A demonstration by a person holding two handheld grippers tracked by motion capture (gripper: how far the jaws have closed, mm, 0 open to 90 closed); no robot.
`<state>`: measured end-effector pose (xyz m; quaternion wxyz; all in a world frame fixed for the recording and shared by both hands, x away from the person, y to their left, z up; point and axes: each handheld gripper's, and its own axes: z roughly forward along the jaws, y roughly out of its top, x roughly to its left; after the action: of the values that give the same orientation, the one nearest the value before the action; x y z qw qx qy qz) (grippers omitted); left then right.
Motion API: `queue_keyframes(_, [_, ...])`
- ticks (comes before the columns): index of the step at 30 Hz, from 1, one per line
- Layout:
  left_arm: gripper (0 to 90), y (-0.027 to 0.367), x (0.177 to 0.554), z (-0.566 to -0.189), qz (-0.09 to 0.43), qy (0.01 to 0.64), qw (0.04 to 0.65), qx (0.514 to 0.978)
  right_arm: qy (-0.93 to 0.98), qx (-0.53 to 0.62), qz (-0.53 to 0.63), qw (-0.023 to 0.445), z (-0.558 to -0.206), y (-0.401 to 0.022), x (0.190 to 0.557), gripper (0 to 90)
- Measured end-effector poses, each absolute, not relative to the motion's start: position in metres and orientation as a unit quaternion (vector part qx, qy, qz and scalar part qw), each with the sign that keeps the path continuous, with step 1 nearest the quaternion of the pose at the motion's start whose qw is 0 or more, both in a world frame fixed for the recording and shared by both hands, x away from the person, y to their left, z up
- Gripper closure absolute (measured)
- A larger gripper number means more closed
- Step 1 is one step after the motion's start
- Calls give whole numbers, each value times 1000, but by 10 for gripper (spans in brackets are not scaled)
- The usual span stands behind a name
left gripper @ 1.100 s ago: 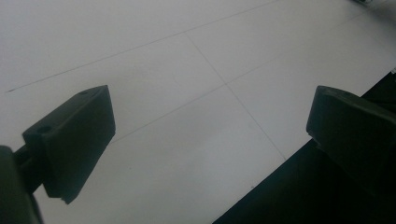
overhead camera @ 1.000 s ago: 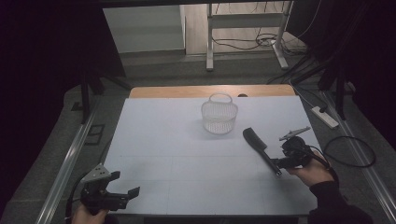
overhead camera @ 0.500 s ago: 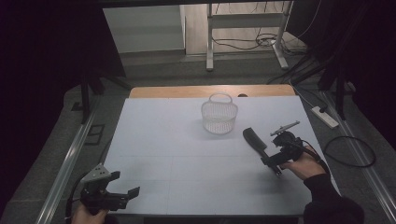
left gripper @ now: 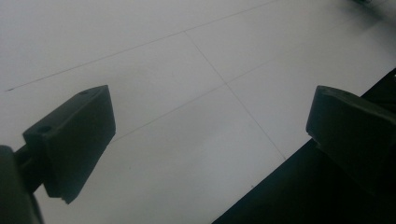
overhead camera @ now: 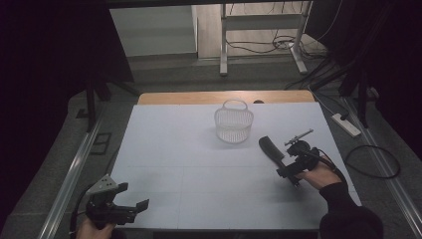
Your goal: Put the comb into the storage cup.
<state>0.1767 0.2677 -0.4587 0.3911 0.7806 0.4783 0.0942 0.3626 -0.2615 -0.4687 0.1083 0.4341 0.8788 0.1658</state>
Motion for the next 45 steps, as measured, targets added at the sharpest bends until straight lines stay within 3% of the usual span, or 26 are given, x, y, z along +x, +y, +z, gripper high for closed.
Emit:
queue_keyframes(15, [24,268,177,-459,94,477,391,781,886,438,119,93,-501,-258,370,0])
queue_keyframes(33, [25,267,177,-459,94,477,391,781,884,448,111,80,-506,-259,372,9])
queue_keyframes(36, [25,267,177,-459,94,477,391,781,884,447,109,79,-503,-259,372,94])
queue_keyframes(41, [27,266,177,-459,95,477,390,782,883,447,116,82,-496,-260,371,343])
queue_keyframes(43, [27,266,177,-459,95,477,389,783,884,445,117,81,-493,-261,371,487])
queue_keyframes(45, [28,266,177,-459,96,477,388,783,886,441,118,80,-493,-261,371,539])
